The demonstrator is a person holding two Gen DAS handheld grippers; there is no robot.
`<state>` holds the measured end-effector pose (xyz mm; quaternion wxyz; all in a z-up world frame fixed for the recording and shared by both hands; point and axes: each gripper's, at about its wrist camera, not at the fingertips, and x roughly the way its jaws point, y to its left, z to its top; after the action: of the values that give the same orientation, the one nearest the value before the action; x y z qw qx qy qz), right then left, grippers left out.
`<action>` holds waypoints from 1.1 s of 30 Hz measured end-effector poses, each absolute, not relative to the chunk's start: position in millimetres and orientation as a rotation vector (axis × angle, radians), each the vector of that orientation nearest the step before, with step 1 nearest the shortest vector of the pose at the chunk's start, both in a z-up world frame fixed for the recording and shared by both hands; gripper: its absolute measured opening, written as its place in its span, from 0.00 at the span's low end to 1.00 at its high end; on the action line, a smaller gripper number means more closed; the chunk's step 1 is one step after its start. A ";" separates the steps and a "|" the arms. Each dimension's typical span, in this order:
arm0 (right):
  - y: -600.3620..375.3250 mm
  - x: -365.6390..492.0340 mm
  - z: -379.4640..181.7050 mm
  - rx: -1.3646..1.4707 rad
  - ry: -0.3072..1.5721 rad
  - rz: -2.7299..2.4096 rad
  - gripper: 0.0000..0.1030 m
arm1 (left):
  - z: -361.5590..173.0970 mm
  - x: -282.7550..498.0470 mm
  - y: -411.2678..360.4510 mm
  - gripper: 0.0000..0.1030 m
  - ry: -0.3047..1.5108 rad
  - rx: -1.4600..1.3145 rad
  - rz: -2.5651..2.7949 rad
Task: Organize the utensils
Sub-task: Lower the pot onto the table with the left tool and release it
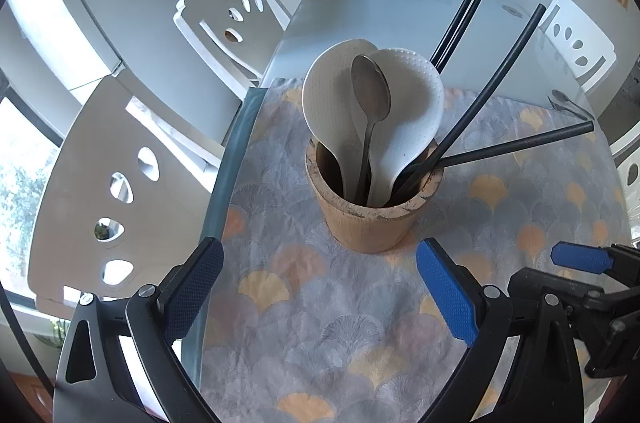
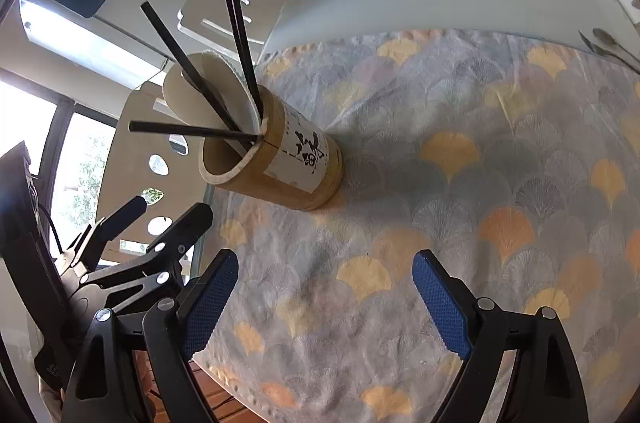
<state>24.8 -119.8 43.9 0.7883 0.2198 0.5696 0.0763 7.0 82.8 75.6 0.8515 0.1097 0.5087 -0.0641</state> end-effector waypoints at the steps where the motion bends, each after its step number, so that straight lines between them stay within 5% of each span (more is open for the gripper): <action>1: -119.6 24.2 43.6 0.476 1.228 0.161 0.85 | 75.7 7.3 82.7 0.95 1.073 0.233 -0.133; 33: -121.3 21.8 34.9 0.473 1.266 0.099 0.86 | 71.9 16.5 76.2 0.95 1.089 0.255 -0.101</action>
<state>21.8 -121.3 34.9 0.7792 0.2187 0.5856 0.0457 16.5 76.2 71.9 0.8465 0.1210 0.5162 -0.0479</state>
